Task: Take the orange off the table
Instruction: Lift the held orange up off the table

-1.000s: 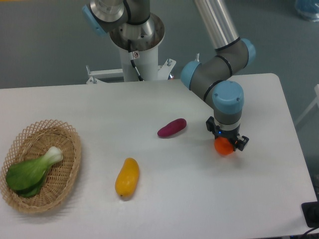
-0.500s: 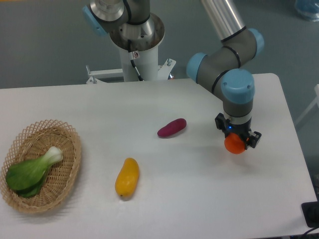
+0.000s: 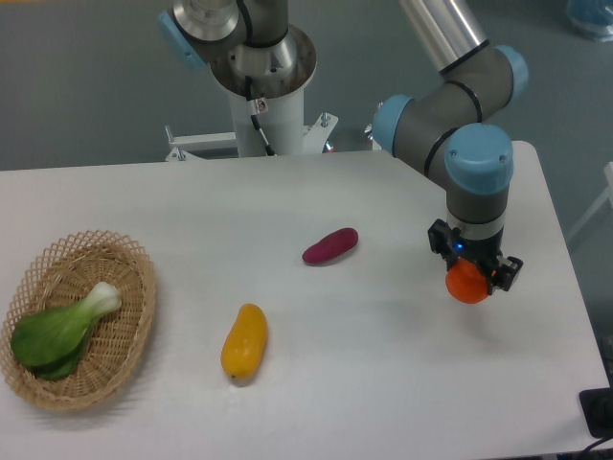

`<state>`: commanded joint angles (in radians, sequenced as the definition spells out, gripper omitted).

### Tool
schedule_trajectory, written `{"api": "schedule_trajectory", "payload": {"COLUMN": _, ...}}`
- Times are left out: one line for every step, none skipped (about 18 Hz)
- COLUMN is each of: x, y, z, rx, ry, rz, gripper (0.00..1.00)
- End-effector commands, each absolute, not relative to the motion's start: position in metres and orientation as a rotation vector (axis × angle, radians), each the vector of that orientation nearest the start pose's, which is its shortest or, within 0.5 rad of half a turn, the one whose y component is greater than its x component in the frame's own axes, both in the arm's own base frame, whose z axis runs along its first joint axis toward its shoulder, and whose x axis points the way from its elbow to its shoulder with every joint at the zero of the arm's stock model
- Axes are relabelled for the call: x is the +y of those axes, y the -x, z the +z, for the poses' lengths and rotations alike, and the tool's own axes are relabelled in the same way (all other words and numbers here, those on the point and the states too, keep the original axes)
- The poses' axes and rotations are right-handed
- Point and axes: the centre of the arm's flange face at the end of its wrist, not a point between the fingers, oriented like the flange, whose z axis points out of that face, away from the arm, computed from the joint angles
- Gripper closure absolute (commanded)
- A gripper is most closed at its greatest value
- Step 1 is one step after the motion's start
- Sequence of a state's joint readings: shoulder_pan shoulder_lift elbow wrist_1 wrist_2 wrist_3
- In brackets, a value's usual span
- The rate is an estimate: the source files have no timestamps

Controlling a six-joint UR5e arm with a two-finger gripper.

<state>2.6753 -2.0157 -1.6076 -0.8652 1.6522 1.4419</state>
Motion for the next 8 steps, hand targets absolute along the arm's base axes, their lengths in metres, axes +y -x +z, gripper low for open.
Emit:
{"api": "schedule_trajectory", "payload": {"x": 0.4049, "y": 0.5235, "z": 0.2895, "rx": 0.512, "ry": 3.080, "rz": 0.366, "gripper": 0.27}}
{"api": "schedule_trajectory", "payload": {"x": 0.4050, "y": 0.5235, "z": 0.2910, "rx": 0.512, "ry": 3.078, "rz": 0.367, "gripper": 0.27}}
{"api": "schedule_trajectory", "payload": {"x": 0.4050, "y": 0.5235, "z": 0.2911, "rx": 0.514, "ry": 3.078, "rz": 0.367, "gripper": 0.27}}
{"api": "schedule_trajectory", "payload": {"x": 0.4052, "y": 0.5234, "z": 0.2910, "rx": 0.514, "ry": 3.076, "rz": 0.366, "gripper": 0.27}}
{"api": "schedule_trajectory", "payload": {"x": 0.4050, "y": 0.5235, "z": 0.2911, "rx": 0.512, "ry": 3.078, "rz": 0.367, "gripper": 0.27}}
{"api": "schedule_trajectory", "payload": {"x": 0.4058, "y": 0.5229, "z": 0.2911, "rx": 0.514, "ry": 3.077, "rz": 0.367, "gripper": 0.27}}
{"api": "schedule_trajectory", "payload": {"x": 0.4048, "y": 0.5230, "z": 0.2902, "rx": 0.512, "ry": 3.079, "rz": 0.363, "gripper": 0.27}}
{"api": "schedule_trajectory", "payload": {"x": 0.4054, "y": 0.5223, "z": 0.2912, "rx": 0.515, "ry": 3.079, "rz": 0.366, "gripper": 0.27}}
